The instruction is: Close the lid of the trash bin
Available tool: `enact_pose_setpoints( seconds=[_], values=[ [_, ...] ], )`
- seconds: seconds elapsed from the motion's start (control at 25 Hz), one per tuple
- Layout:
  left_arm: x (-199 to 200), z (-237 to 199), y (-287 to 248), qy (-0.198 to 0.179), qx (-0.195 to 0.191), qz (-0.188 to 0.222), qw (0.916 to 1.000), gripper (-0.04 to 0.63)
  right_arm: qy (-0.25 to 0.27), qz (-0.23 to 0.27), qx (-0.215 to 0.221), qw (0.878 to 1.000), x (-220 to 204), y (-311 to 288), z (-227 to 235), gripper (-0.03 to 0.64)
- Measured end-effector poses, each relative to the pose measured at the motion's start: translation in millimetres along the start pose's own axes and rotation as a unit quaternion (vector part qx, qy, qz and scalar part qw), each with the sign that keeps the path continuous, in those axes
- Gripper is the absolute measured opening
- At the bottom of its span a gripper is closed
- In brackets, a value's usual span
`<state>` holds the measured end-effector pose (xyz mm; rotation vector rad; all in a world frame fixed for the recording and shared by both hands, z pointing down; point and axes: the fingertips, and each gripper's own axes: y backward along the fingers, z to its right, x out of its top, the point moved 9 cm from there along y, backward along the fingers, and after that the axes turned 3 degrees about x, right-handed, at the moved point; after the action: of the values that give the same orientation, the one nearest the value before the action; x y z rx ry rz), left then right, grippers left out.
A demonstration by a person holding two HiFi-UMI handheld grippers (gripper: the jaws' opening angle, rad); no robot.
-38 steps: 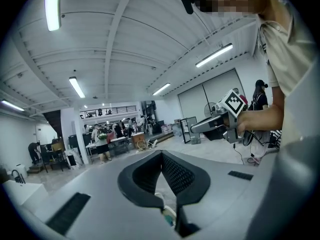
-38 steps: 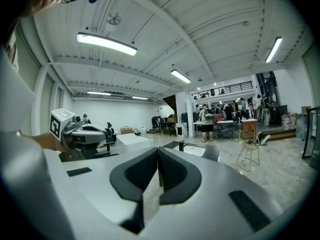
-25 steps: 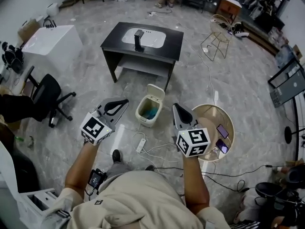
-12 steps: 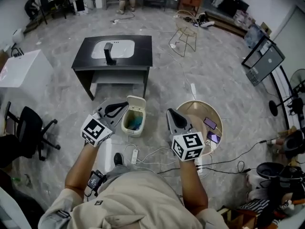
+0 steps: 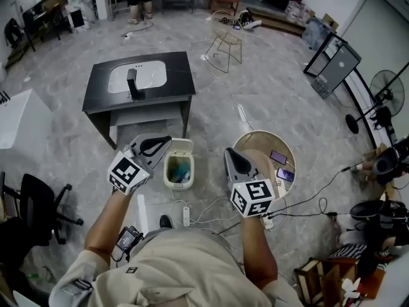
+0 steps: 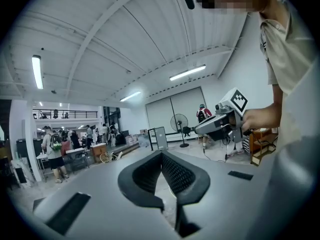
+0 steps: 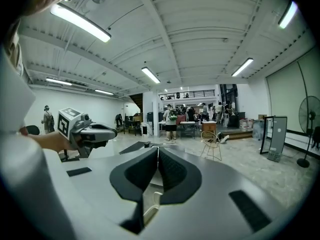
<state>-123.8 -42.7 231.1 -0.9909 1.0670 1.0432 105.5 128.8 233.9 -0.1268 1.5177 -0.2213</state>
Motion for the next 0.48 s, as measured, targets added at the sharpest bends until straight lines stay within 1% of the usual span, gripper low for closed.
enact_pose_setpoints(
  seconds=[0.12,0.36,0.48],
  values=[
    [-8,-21,6,-0.002,-0.016,0.008,0.9998,0.017,0.000,-0.002,-0.017,1.000,-1,-14,-15,0.025],
    [-27,-55,14,0.002,-0.031,0.019,0.9994,0.017,0.002,-0.011,-0.041,0.999,0,-34,-36,0.025],
    [-35,-69,16,0.015,-0.038,0.023,0.9989,0.017,0.003,-0.020,-0.053,0.998,-1,-45,-43,0.025]
  ],
)
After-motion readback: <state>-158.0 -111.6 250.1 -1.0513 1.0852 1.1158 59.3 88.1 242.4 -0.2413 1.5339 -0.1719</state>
